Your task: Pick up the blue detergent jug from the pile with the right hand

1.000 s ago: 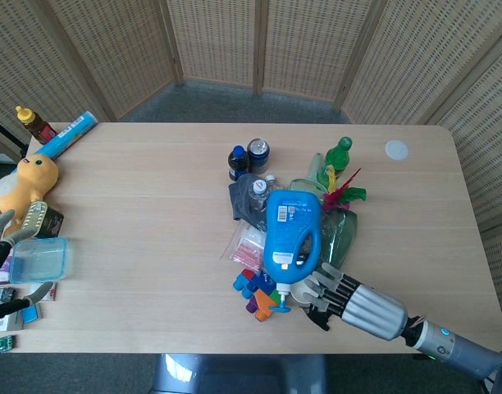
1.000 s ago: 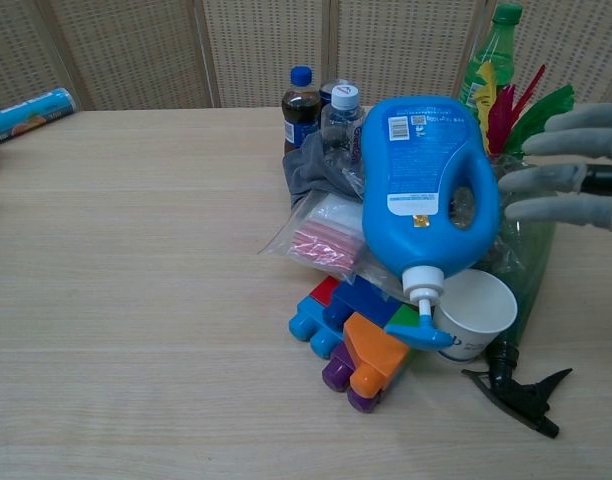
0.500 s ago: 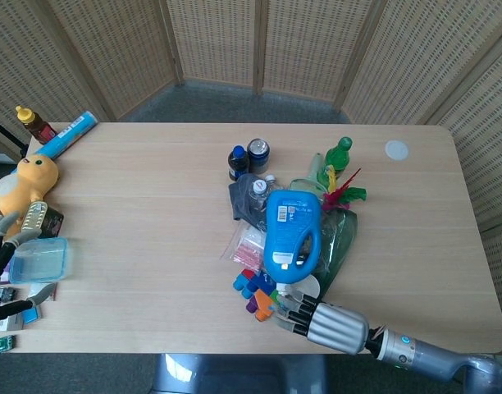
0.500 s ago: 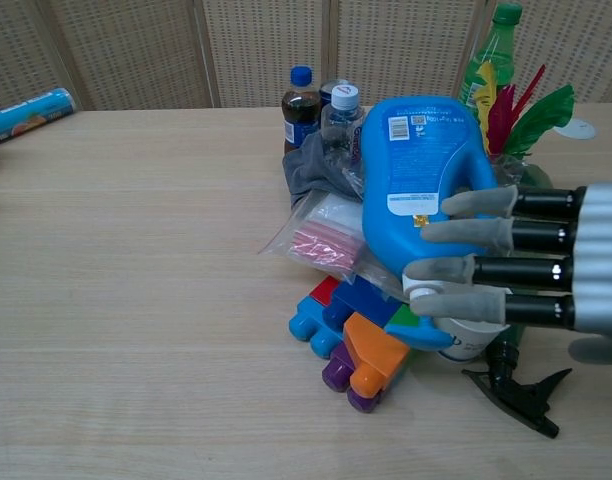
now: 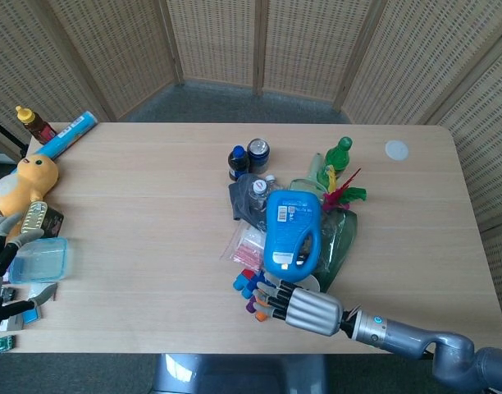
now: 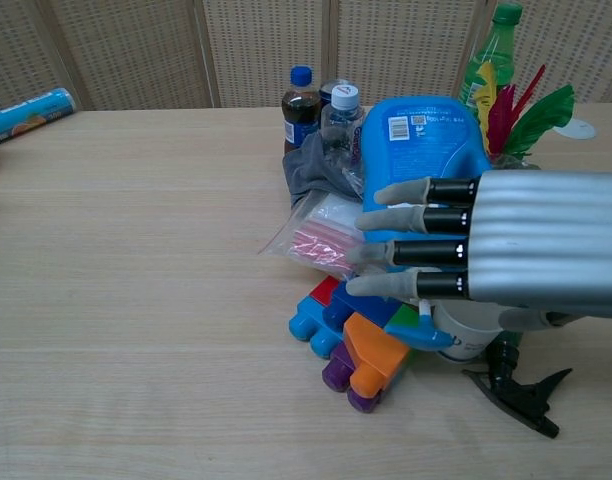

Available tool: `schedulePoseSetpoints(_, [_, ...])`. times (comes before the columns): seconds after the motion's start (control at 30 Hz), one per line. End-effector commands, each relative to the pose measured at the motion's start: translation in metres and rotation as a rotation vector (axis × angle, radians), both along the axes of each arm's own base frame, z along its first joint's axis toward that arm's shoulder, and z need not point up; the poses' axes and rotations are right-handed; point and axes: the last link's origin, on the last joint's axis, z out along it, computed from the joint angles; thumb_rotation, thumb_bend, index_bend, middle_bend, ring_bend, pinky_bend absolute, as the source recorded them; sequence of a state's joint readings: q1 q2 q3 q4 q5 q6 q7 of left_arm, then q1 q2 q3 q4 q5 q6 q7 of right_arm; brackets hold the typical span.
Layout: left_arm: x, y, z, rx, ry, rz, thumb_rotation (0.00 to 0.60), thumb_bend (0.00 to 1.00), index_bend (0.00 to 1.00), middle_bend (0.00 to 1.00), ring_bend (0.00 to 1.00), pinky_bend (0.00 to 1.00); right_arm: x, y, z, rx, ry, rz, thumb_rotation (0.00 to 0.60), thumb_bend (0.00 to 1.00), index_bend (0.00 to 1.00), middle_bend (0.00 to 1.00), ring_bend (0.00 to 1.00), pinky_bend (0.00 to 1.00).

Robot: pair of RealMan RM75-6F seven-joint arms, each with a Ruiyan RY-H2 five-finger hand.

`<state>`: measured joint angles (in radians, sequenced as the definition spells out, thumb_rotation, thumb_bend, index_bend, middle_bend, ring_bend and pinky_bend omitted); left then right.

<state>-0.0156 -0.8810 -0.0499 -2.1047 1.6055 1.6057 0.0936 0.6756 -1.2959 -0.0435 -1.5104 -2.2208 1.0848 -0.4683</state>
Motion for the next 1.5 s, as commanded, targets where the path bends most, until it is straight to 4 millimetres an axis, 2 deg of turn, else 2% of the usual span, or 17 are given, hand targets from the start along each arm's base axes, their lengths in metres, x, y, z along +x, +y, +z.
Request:
schedulePoseSetpoints(0.03, [0.000,0.000,0.000,-0.001,-0.002,0.000,0.600,0.00,0.24,0.00,0.00,0.00,0.004,0.000,-0.008,-0.007,0.020,0.022,0.600,0.00,0.00,0.00,0.00,0.00])
schedulePoseSetpoints(0.33, [0.000,0.001,0.003,0.001,-0.021,0.001,0.600,0.00,0.24,0.00,0.00,0.00,0.015,0.005,-0.033,0.007,0.084,0.070,0.600,0.00,0.00,0.00,0.00,0.00])
schedulePoseSetpoints(0.57, [0.000,0.001,0.004,-0.003,-0.030,0.003,0.600,0.00,0.24,0.00,0.00,0.00,0.012,0.000,-0.053,0.025,0.158,0.060,0.600,0.00,0.00,0.00,0.00,0.00])
schedulePoseSetpoints(0.73, [-0.001,0.001,0.005,-0.007,-0.030,0.008,0.600,0.00,0.24,0.00,0.00,0.00,0.011,-0.014,-0.051,0.017,0.187,0.018,0.600,0.00,0.00,0.00,0.00,0.00])
schedulePoseSetpoints(1.0, [0.000,0.000,0.003,-0.019,-0.035,0.004,0.600,0.00,0.24,0.00,0.00,0.00,0.000,-0.020,-0.046,0.013,0.226,-0.019,0.600,0.00,0.01,0.00,0.00,0.00])
schedulePoseSetpoints(1.07, [0.001,-0.001,0.004,-0.018,-0.035,0.002,0.600,0.00,0.24,0.00,0.00,0.00,-0.004,-0.020,-0.048,0.022,0.223,-0.032,0.600,0.00,0.07,0.00,0.00,0.00])
schedulePoseSetpoints(1.1, [0.001,-0.001,0.004,-0.016,-0.036,0.002,0.600,0.00,0.24,0.00,0.00,0.00,-0.005,-0.020,-0.048,0.027,0.215,-0.040,0.600,0.00,0.13,0.01,0.00,0.00])
schedulePoseSetpoints(1.17, [0.001,-0.001,0.005,-0.012,-0.038,0.002,0.600,0.00,0.24,0.00,0.00,0.00,-0.007,-0.019,-0.047,0.034,0.190,-0.050,0.600,0.00,0.23,0.08,0.01,0.01])
schedulePoseSetpoints(1.23, [0.001,-0.001,0.005,-0.015,-0.040,0.002,0.600,0.00,0.24,0.00,0.00,0.00,-0.009,-0.018,-0.047,0.040,0.171,-0.057,0.600,0.00,0.36,0.22,0.10,0.08])
schedulePoseSetpoints(1.33, [0.001,-0.001,0.004,-0.019,-0.040,0.001,0.600,0.00,0.24,0.00,0.00,0.00,-0.012,-0.016,-0.045,0.040,0.149,-0.045,0.600,0.04,0.54,0.42,0.31,0.26])
schedulePoseSetpoints(1.4, [0.001,-0.001,0.005,-0.016,-0.042,0.001,0.600,0.00,0.24,0.00,0.00,0.00,-0.013,-0.014,-0.042,0.038,0.132,-0.034,0.600,0.08,0.69,0.59,0.47,0.42])
schedulePoseSetpoints(1.5, [0.001,0.000,0.005,-0.013,-0.045,0.001,0.600,0.00,0.24,0.00,0.00,0.00,-0.016,-0.011,-0.035,0.034,0.124,-0.025,0.600,0.10,0.76,0.67,0.57,0.53])
